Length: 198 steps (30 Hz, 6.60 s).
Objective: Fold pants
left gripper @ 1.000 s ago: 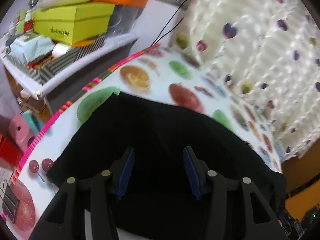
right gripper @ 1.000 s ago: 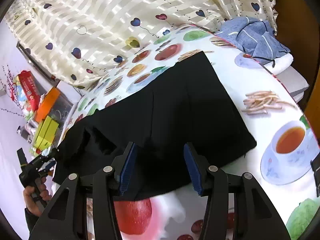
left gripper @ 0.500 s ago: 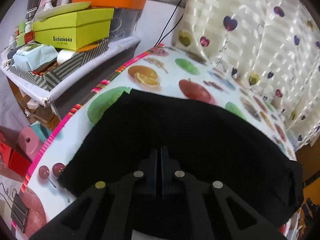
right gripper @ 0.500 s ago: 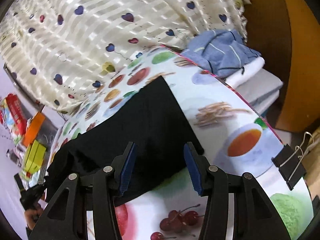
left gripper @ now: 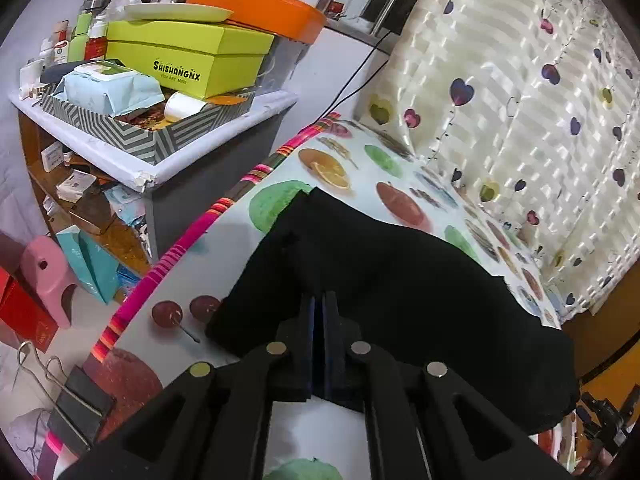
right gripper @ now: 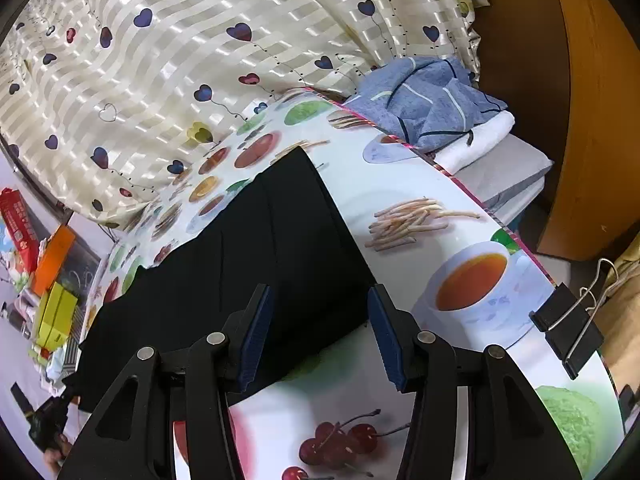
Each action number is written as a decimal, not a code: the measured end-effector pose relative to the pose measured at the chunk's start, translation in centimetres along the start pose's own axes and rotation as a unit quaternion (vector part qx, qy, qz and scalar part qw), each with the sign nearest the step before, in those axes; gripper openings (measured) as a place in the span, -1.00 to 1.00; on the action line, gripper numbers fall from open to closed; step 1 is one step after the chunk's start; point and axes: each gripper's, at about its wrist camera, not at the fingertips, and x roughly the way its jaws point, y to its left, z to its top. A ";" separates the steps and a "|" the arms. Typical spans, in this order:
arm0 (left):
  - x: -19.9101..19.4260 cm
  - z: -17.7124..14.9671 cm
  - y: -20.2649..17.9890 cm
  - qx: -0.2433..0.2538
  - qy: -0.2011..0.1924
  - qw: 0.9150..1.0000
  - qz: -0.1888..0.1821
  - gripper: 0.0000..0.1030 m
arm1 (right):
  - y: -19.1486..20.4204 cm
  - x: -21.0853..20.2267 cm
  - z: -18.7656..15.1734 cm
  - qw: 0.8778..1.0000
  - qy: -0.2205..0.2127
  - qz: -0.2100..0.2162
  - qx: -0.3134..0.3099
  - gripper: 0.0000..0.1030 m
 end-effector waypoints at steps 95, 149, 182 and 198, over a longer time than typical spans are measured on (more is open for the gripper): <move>1.0 0.1 -0.4 0.031 0.020 0.999 0.025 -0.95 | 14.4 2.9 -8.6 0.840 0.087 0.104 -0.526 -0.91; 9.2 4.9 -3.7 0.120 0.048 0.988 0.087 -0.64 | 12.4 5.9 -3.2 0.937 0.071 0.055 -0.337 -0.45; -2.3 -3.3 2.8 0.037 0.030 0.998 0.050 -0.48 | 8.8 0.4 -5.4 0.936 0.055 -0.005 -0.349 -0.06; 0.6 -1.8 1.1 -0.040 -0.009 0.995 0.095 0.22 | 16.1 2.0 -9.0 0.921 0.060 0.105 -0.371 -0.06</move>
